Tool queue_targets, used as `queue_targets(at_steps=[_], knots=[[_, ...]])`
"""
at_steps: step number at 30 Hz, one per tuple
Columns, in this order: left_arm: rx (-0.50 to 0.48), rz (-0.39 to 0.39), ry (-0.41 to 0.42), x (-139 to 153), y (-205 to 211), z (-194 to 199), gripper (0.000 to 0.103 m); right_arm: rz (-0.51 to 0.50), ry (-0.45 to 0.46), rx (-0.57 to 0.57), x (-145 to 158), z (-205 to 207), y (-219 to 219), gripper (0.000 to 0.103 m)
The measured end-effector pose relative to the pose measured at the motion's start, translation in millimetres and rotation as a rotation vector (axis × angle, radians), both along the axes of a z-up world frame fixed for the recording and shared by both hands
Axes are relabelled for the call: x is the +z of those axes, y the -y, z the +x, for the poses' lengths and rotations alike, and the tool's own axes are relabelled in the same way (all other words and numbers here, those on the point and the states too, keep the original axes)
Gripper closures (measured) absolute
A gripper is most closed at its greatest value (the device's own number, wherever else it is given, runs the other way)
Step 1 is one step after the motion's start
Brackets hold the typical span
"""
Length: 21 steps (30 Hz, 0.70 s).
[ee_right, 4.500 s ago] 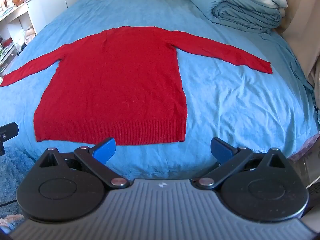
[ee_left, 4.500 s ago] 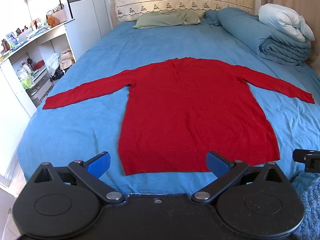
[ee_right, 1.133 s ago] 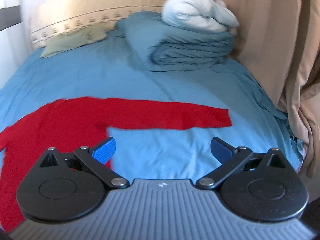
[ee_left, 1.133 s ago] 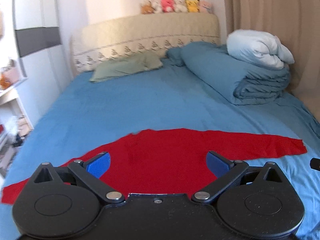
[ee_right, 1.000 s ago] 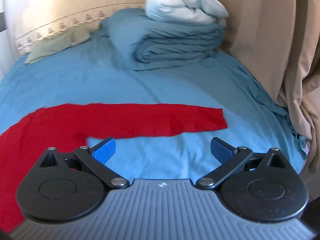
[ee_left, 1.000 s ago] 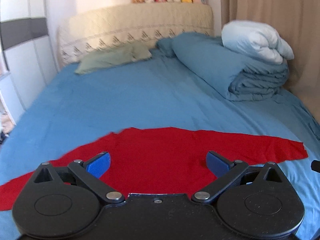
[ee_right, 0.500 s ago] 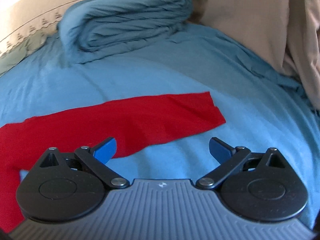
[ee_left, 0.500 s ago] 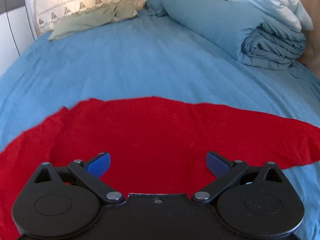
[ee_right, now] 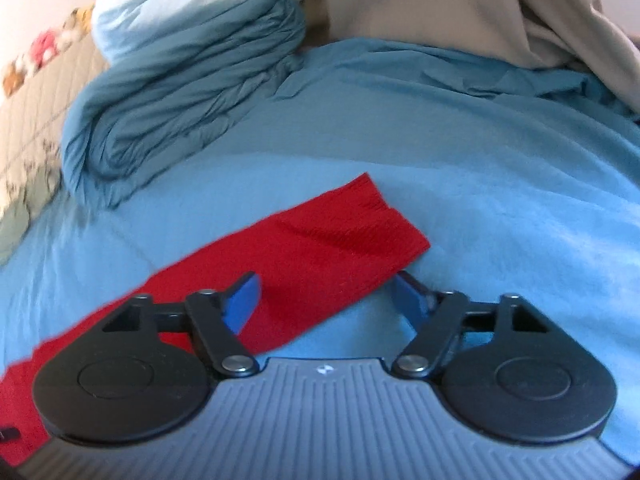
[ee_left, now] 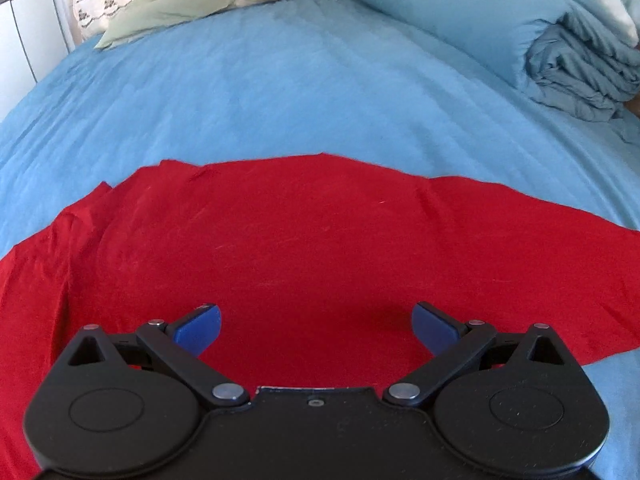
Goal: Fold small clothes
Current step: 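Lower the right tool to a sleeve cuff and close on it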
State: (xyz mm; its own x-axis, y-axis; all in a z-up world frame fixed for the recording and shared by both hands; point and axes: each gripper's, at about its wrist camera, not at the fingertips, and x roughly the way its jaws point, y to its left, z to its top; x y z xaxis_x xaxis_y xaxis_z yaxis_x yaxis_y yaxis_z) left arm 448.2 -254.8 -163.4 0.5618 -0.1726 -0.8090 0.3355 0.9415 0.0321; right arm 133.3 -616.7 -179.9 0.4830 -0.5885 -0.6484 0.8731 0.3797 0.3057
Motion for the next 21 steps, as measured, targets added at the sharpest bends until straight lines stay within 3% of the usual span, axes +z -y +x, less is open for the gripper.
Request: queue_targets(at_steps=[3, 6, 9, 14, 21], knots=[[0.033, 0.004, -0.019, -1, -16, 6, 0.0, 0.021, 0.037, -0.036, -1, -3, 8, 0.037], [0.075, 0.009, -0.035, 1, -38, 8, 0.0, 0.027, 0.023, -0.053, 0, -1, 12, 0.066], [0.119, 0.008, -0.049, 1, -66, 10, 0.0, 0.026, 0.018, -0.048, 4, 1, 15, 0.082], [0.157, -0.001, -0.072, 3, -108, 10, 0.0, 0.006, 0.103, 0.071, 37, 24, -2, 0.083], [0.218, -0.001, -0.007, 25, -157, 3, 0.0, -0.076, 0.265, 0.451, 118, 137, -103, 0.083]])
